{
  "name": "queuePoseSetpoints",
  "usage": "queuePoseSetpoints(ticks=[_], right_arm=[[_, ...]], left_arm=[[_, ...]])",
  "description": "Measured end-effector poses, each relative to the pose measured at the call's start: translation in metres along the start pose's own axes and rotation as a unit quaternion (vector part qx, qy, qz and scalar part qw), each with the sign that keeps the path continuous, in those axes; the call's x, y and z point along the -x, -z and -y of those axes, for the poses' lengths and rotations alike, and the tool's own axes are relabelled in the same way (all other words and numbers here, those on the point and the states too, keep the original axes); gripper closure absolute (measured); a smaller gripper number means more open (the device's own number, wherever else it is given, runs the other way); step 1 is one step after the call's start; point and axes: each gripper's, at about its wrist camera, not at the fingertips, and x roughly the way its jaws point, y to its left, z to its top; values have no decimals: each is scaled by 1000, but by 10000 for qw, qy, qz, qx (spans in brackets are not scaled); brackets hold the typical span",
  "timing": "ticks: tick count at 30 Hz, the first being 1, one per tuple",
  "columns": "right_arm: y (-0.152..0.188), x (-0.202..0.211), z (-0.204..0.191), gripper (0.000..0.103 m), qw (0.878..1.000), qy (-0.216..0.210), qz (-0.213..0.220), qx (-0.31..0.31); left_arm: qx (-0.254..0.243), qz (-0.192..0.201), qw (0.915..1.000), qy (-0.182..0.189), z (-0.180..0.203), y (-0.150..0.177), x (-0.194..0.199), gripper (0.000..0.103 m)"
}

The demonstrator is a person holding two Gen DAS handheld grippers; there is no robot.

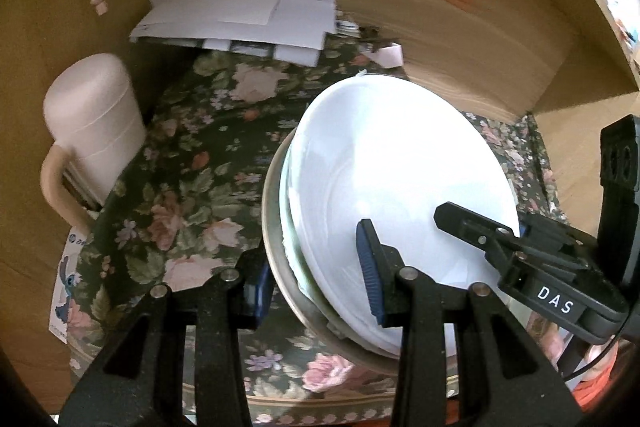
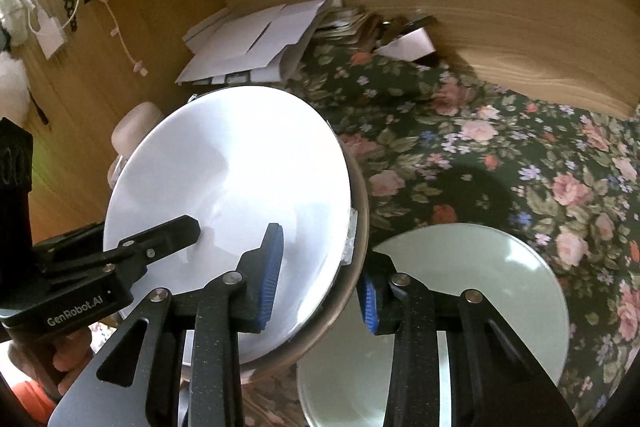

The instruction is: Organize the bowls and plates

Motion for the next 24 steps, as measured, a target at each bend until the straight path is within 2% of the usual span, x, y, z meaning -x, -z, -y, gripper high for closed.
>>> queuePoseSetpoints(ticks=[14,24], right_arm=[[14,37,42,72,9988,276,191,-349],[27,52,70,72,9973,407,173,-591]], left_arm=[[-330,-127,9989,317,53,10,-12,65],[-522,-323,9970,470,86,19,-26,65]])
